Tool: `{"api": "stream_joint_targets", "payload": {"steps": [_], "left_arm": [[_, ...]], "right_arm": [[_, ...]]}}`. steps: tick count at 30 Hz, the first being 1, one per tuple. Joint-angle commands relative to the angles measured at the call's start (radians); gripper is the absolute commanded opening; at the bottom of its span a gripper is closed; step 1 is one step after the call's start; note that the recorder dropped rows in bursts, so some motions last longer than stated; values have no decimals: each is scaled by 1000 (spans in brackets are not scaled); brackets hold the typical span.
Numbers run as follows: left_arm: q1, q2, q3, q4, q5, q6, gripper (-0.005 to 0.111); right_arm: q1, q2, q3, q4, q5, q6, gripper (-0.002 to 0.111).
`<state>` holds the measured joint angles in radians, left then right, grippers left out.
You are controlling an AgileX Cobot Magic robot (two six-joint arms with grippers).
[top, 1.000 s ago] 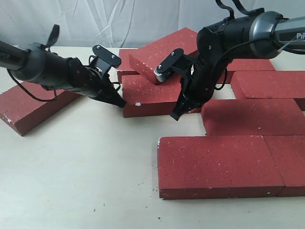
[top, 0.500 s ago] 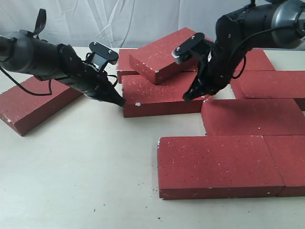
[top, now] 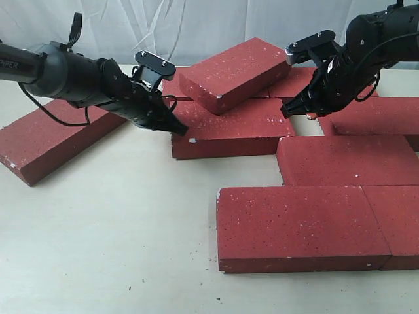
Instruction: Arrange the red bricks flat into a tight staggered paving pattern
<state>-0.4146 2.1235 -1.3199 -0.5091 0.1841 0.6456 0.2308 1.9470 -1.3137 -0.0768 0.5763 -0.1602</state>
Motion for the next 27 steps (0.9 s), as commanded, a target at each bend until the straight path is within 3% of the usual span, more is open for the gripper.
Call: {"api": "stream_joint_targets", "payload": {"steps": [1,17,27], "left_arm": [[-27,38,-37,-26,-15,-7,0],[-102,53,-47,-102,-108,-7,0],[-107,64,-47,-134,-108,-16,0]], "right_arm": [[-7,-10,4,0,-15,1,-1],[-7,-10,4,0,-20,1,-1],[-7,-10,4,0,-20,1,-1]]}}
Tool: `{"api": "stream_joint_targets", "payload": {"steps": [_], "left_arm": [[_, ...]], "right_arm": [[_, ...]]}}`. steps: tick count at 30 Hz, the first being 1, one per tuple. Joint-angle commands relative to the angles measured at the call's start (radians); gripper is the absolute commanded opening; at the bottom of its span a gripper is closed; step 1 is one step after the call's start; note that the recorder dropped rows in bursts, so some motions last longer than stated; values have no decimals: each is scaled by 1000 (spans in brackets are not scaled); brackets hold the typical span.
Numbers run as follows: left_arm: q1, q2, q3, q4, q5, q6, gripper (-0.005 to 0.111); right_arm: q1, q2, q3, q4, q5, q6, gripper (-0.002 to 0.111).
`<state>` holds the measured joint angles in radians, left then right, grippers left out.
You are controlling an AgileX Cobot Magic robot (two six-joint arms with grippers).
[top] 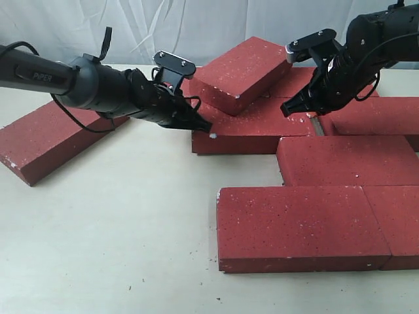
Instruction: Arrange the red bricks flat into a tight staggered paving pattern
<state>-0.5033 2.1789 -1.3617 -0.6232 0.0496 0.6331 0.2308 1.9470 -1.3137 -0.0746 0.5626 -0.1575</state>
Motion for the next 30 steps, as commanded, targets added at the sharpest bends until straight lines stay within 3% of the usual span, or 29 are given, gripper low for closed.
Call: {"api": "stream_joint_targets", "payload": {"steps": [1,4,9,13,24,30], "left_arm": [[-18,13,-5,-20,26,-2,0],[-4,9,-3,61,48,10,0],[83,-23,-3,128,182,4,0],[114,-27,-3,104,270,-4,0],[-8,-9,-44,-45,206,2,0],[-27,32,-64,-86,202,2,0]], "right_arm": [[-7,-10,4,-2,-7,-1,-1],[-7,-10,4,-8,0,-1,-1],[-10,-10,4,-23,12,-5,-1],[-10,-10,4,-33,12,-5,-1],[-10,-31,4,-75,73,-5,-1],[-43,-75,6,-71,77,6,-1]]}}
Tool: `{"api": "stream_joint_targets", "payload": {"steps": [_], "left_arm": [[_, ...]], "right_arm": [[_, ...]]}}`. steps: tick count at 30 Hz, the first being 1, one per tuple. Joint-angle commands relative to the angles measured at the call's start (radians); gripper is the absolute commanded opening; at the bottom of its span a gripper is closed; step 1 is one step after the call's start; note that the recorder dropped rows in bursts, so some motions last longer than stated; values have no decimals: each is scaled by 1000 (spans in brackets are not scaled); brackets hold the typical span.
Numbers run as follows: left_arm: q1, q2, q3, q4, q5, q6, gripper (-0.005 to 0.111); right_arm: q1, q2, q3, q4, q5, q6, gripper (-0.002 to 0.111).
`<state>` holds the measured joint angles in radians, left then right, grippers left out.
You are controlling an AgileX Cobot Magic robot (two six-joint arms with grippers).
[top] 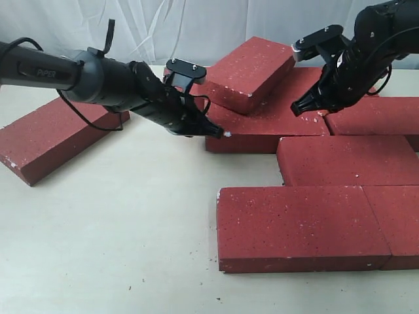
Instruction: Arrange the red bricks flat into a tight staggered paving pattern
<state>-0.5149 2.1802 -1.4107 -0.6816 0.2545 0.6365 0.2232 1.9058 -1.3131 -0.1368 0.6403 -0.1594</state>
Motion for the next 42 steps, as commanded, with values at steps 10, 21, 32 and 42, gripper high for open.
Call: {"api": "stream_joint_targets", "payload": {"steps": [10,21,32,42], "left_arm": [[-50,69,-62,-36,-8,2,0],[22,69,-64,74,138,-36,0],[113,-59,-61,171,285,-29,0],[102,-97,-54,-43,235,165,0]], "right_arm": [[-90,-35,34,-10,-54,25,-1],[-90,-35,34,23,-69,29,-1],[-83,-32,34,95,-276,-11,-1],[-83,250,-528,102,-148,-16,-1]]}}
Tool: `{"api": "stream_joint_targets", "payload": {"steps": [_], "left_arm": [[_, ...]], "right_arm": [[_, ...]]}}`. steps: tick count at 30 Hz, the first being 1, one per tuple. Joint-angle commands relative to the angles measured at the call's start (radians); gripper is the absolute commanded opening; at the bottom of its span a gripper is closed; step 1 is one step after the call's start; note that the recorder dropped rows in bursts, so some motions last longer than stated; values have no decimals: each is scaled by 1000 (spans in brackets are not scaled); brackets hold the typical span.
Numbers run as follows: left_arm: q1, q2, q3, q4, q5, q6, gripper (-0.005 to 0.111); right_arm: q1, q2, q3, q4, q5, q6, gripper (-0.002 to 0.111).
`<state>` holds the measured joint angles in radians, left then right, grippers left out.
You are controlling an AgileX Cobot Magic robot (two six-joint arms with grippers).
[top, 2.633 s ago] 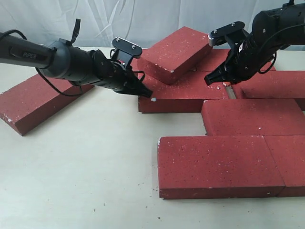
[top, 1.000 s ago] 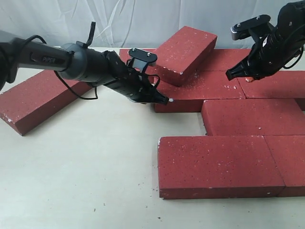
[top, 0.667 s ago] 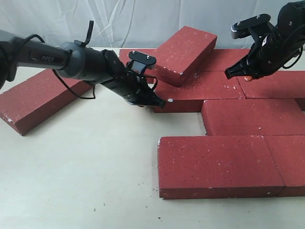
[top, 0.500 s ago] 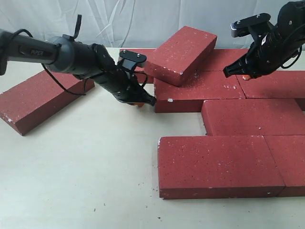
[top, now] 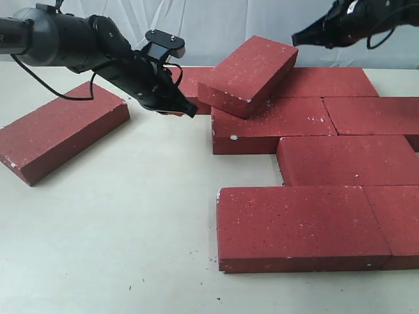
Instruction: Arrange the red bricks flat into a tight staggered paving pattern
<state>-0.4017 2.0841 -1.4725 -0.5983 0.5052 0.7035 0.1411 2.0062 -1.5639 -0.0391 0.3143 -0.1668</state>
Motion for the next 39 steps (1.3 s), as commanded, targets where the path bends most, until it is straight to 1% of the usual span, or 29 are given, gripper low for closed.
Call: {"api": "stream_joint_targets", "payload": {"steps": [1,5,8,11,14,17,22,29,33,39], "left_arm": [[-11,-1,8,-153,-16,122,0],[-11,-1,8,-213,-6,145,0],[-18,-1,8,-213,-11,150,0],[-32,9,8,-225,-18,173,0],[-46,22,8,-220,-56,175,0],[-59,33,8,-218,-90,175,0],[-72,39,8,-218,-119,175,0],[-80,39,8,-226,-183,175,0],[-81,56,1,-226,-187,175,0],[-81,109,-56,-228,-192,173,0]], "right_arm": [[-1,189,-348,4,206,-9,-1],[-1,367,-657,-21,296,-9,-1],[-1,497,-880,-46,367,-9,-1],[-1,605,-1040,-48,439,-9,-1],[-3,675,-1150,-48,474,-9,-1],[-11,715,-1193,-38,483,-9,-1],[-28,739,-1193,-6,506,-9,-1],[-30,745,-1193,78,567,-114,-1],[-30,745,-1193,122,589,-158,-1],[-30,745,-1193,170,650,-241,-1]]}}
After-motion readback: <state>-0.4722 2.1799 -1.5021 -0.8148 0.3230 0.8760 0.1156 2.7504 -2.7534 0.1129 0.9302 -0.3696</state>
